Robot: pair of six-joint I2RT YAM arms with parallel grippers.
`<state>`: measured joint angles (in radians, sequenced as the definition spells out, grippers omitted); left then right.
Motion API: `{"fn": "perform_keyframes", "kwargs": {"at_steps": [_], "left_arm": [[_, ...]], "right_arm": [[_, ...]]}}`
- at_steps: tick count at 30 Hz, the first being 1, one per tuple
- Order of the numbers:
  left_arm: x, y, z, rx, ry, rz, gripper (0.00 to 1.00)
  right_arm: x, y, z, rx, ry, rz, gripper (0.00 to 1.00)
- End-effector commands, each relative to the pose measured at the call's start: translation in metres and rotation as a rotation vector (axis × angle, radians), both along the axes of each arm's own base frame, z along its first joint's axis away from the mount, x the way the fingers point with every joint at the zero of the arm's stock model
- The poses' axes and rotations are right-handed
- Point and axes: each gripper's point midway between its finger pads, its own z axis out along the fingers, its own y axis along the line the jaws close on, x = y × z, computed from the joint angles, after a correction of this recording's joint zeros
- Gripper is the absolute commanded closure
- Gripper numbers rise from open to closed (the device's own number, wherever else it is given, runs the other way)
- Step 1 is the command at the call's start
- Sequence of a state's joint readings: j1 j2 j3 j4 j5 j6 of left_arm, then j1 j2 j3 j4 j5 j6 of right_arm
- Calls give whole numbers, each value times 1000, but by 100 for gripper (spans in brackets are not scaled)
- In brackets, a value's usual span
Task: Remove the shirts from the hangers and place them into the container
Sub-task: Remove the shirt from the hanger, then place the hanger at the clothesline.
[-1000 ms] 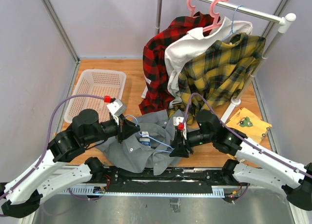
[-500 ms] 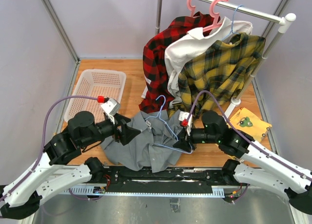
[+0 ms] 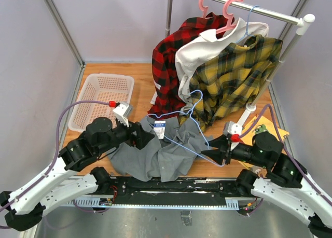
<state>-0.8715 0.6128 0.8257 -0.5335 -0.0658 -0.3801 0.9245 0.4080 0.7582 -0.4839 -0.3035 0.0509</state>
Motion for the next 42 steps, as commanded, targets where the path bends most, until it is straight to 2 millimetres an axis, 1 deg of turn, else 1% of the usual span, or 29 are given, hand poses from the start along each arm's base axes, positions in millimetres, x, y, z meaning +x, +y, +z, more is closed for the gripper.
{"fn": "perform_keyframes", "kwargs": {"at_steps": [1,4,6,7,9,10,11,12,13,15,18,20,22,25,27,29,34,37,42], "left_arm": [[2,-8,45,-193,-83,5,15],[-6,-16,76,-315,-146,-57,13],[-8,-23,92,-371,-179,-91,13],[-7,-26,94,-376,-177,-97,13],[-3,-28,93,-351,-159,-84,12],[0,-29,89,-329,-146,-75,12],[2,-29,86,-309,-140,-65,12],[5,-26,80,-283,-130,-49,12],[8,-22,77,-265,-123,-18,12],[9,-16,73,-246,-119,8,12],[7,-10,80,-272,-142,22,12],[5,-10,89,-300,-168,11,11],[2,-15,101,-326,-190,-28,12],[-5,-29,114,-354,-206,-112,12],[-7,-38,117,-356,-204,-152,12],[-5,-44,113,-341,-193,-168,12],[0,-60,95,-318,-145,-199,14],[4,-69,82,-307,-108,-210,15],[15,-80,63,-281,-85,-199,17]], "right_arm": [[-7,-10,6,32,-30,-1,99],[-8,-8,5,22,-45,20,99],[2,-9,10,26,-74,-25,99],[9,-14,12,28,-85,-73,99],[20,-26,19,39,-109,-169,99],[26,-36,22,44,-120,-232,99],[30,-46,25,61,-125,-288,99],[29,-55,27,73,-136,-314,100],[26,-61,29,91,-139,-323,99],[14,-67,30,127,-142,-296,99],[-4,-72,38,166,-155,-233,99],[-13,-66,39,165,-154,-169,99],[-16,-56,36,153,-147,-115,99],[-17,-32,28,119,-133,-19,99],[-18,-14,22,90,-111,51,99],[-16,3,15,63,-90,106,99],[-17,36,10,74,-63,232,99],[-22,48,6,70,-36,297,99],[-26,58,1,66,-5,361,99]]}}
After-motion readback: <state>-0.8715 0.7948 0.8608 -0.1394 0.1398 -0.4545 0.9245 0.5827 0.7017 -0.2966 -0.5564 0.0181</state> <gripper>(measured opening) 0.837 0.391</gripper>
